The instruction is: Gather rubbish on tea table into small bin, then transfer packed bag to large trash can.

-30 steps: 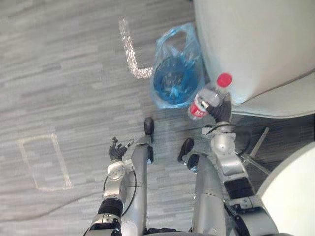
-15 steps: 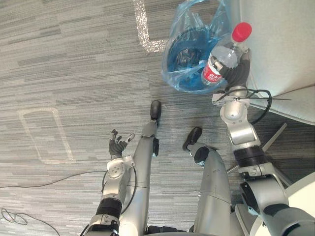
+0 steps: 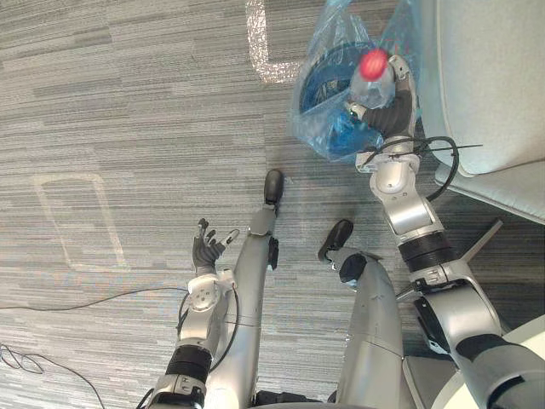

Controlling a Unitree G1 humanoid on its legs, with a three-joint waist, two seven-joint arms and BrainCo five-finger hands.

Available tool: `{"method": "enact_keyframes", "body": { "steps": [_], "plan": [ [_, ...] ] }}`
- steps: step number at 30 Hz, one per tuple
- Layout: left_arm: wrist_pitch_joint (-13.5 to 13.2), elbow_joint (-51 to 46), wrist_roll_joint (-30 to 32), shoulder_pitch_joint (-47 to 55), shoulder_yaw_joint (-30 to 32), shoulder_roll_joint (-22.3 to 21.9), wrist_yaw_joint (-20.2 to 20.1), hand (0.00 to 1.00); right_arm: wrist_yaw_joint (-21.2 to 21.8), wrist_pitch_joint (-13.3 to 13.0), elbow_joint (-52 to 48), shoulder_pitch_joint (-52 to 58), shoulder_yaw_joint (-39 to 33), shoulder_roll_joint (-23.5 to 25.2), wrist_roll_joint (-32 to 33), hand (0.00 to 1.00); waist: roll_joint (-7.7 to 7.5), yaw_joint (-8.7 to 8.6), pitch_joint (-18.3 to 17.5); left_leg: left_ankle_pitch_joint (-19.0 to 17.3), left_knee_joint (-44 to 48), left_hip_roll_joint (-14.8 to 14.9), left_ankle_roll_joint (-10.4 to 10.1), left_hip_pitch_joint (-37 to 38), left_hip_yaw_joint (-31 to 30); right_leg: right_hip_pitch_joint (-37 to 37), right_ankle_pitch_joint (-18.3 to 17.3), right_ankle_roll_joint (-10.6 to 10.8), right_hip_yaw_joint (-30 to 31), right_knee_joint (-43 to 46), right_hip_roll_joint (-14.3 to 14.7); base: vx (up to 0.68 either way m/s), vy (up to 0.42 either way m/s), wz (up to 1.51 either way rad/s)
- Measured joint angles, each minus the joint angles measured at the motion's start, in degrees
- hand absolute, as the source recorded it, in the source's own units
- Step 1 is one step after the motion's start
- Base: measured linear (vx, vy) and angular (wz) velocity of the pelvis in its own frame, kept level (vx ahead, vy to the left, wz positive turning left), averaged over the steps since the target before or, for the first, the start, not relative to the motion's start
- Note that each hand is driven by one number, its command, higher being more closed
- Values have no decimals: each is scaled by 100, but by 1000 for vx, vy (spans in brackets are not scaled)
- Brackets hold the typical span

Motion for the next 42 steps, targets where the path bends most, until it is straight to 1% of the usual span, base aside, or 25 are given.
{"method": "enact_keyframes", "body": {
  "steps": [4, 6, 8, 11, 13, 15, 19, 20, 22, 24, 25, 29, 30, 34, 36, 37, 39, 41, 42],
  "plan": [
    [6, -42, -1, 16, -140, 96, -3, 0, 0, 0, 0, -32, 58, -2, -57, 0, 2, 1, -4, 17, 1, 4, -7, 1, 1, -1, 1, -3, 0, -6, 3, -51, 21, 0],
    [6, -46, 0, 16, -177, 122, -4, 0, -1, 0, -4, 5, 103, -16, -241, 0, 3, 0, -5, 52, 7, 6, 36, 2, 4, 0, 2, -4, 2, -7, 5, -47, 21, 0],
    [11, -46, 0, 16, -199, 139, -4, 0, -1, 2, -12, 93, 164, -38, -329, 0, 3, 0, -12, 55, 15, 8, 38, 3, 7, 3, 2, -4, 3, -9, 6, -46, 22, -1],
    [-2, 76, -2, -62, -158, 146, -11, 0, 4, 38, -140, 378, 365, -48, -722, 0, 0, -19, -21, 56, 35, 50, 40, 11, 9, 35, 29, -32, -2, -73, 53, -55, 29, -7],
    [5, 571, -1, -406, -78, 161, -16, 0, 48, 41, -198, 539, 605, -27, -1045, 0, 0, -48, -24, 67, 8, 84, 57, 56, 81, 45, 68, -73, 32, -108, 59, -33, 18, -14],
    [7, 760, 0, -526, -74, 207, -42, 0, 66, 70, -198, 573, 760, 49, -1360, 0, 0, -90, -24, 70, 3, 112, 61, 92, 118, 65, 105, -76, 72, -144, 92, -33, 15, -16],
    [2, 982, -2, -597, 6, 210, -139, 0, 119, 156, -190, 578, 843, 66, -1831, 0, -9, -97, -59, 93, -112, 162, 84, 172, 161, 117, 167, -67, 95, -236, 145, -58, 22, -9],
    [3, 1114, -7, -628, 34, 197, -139, 0, 128, 190, -27, 514, 860, 70, -2028, 0, -5, -96, -100, 126, -252, 171, 77, 207, 198, 106, 227, -80, 102, -328, 152, -61, 23, -6],
    [2, 1197, -11, -655, 36, 199, -138, 0, 129, 251, 105, 486, 869, 99, -2038, 0, -8, -96, -123, 175, -328, 179, 98, 223, 222, 102, 255, -83, 102, -377, 157, -48, 21, -6],
    [-2, 1274, -35, -687, 36, 206, -139, 0, 118, 345, 513, 410, 861, 223, -2177, 0, -7, -97, -136, 210, -405, 182, 77, 235, 236, 99, 284, -72, 103, -438, 166, -39, 21, -2],
    [-25, 1305, -74, -712, 37, 205, -138, 0, 79, 421, 922, 312, 856, 275, -2247, 0, -7, -93, -136, 212, -417, 179, 76, 213, 236, 85, 288, -64, 99, -454, 165, -43, 24, 2],
    [-118, 1305, -159, -725, 121, 149, -136, 0, 15, 557, 1413, 108, 724, 374, -2246, 0, 1, -88, -142, 240, -382, 164, 108, 104, 185, 20, 288, -60, 58, -454, 169, -24, 17, 5],
    [-178, 1299, -198, -736, 149, 136, -135, 0, -3, 572, 1523, 4, 687, 389, -2247, 0, 1, -89, -144, 241, -373, 158, 106, 36, 163, -42, 287, -59, 38, -436, 169, -28, 17, 9],
    [-233, 1301, -331, -944, 172, 114, -127, 0, -45, 636, 1997, -449, 478, 413, -2245, 0, 5, -65, -148, 253, -268, 129, 92, -305, 95, -370, 251, -61, 22, -287, 144, -36, 13, 9],
    [-273, 1300, -412, -1007, 204, 81, -125, 0, -56, 716, 2222, -575, 386, 409, -2244, 0, 4, -57, -148, 253, -187, 92, 90, -429, 79, -507, 200, -68, 28, -156, 95, -42, 11, 15],
    [-281, 1300, -414, -1042, 206, 77, -122, 0, -58, 740, 2325, -613, 338, 411, -2244, 100, 5, -49, -148, 252, -152, 75, 89, -483, 75, -566, 170, -68, 29, -90, 69, -56, 9, 12],
    [-291, 1300, -430, -1086, 288, 45, -120, 0, -66, 755, 2508, -683, 312, 434, -2244, 100, 5, -28, -148, 246, -102, 72, 84, -575, 55, -648, 150, -74, 27, -21, 63, -54, 5, 8],
    [-312, 1327, -554, -1172, 313, 18, -96, 0, -72, 802, 2532, -688, 352, 454, -2239, 100, 12, -20, -152, 195, -47, 73, 69, -682, 20, -741, 130, -79, 13, 18, 63, -67, 7, 1],
    [-288, 1500, -706, -1381, 315, 7, -50, 0, -75, 802, 2543, -680, 486, 469, -2232, 100, 12, -31, -152, 179, 38, 100, 58, -753, -23, -763, 133, -83, -16, 30, 99, -62, 10, -5]
  ]
}}
